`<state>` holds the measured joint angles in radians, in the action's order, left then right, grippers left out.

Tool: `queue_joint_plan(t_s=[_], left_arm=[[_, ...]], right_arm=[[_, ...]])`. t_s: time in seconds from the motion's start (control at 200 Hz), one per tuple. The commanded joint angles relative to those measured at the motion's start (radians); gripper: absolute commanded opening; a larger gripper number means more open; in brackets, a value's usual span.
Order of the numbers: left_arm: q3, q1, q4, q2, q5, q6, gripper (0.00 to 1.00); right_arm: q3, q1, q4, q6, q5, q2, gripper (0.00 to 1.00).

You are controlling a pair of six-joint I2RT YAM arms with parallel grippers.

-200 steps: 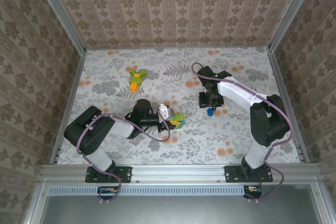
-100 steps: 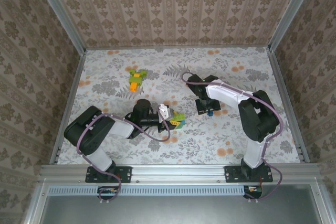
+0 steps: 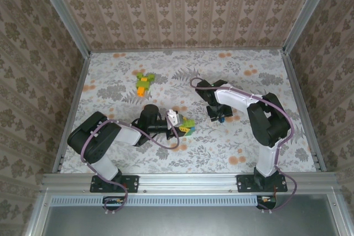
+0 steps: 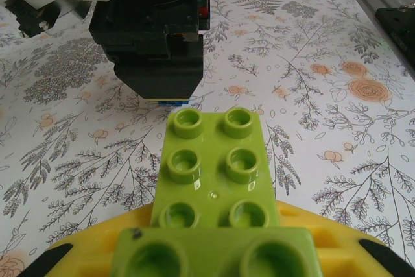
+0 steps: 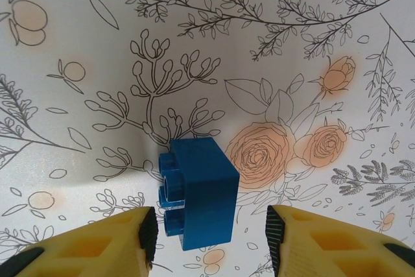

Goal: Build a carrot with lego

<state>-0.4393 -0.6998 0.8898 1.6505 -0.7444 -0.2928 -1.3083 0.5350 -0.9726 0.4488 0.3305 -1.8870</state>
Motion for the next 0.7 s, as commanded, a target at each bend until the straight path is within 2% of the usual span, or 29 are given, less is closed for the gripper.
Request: queue_joint_plan(t_s=[0.0, 0.34, 0.695], left_arm=[[0.011, -0.002, -0.128, 0.045, 0.043, -0.035, 0.28], [0.011, -0.003, -0.129, 0.046, 0.044, -0.035, 0.28], [0.010, -0.003, -0.129, 0.048, 0.045, -0.034, 0.28]], right_arm=[[-0.021, 0.003, -0.031, 0.007, 0.032, -0.025, 0.50], [-0.023, 0.003, -0.032, -0.001, 0.040, -0.045, 0.45], [-0.025, 0.003, -0.034, -0.008, 0.049, -0.046, 0.33]])
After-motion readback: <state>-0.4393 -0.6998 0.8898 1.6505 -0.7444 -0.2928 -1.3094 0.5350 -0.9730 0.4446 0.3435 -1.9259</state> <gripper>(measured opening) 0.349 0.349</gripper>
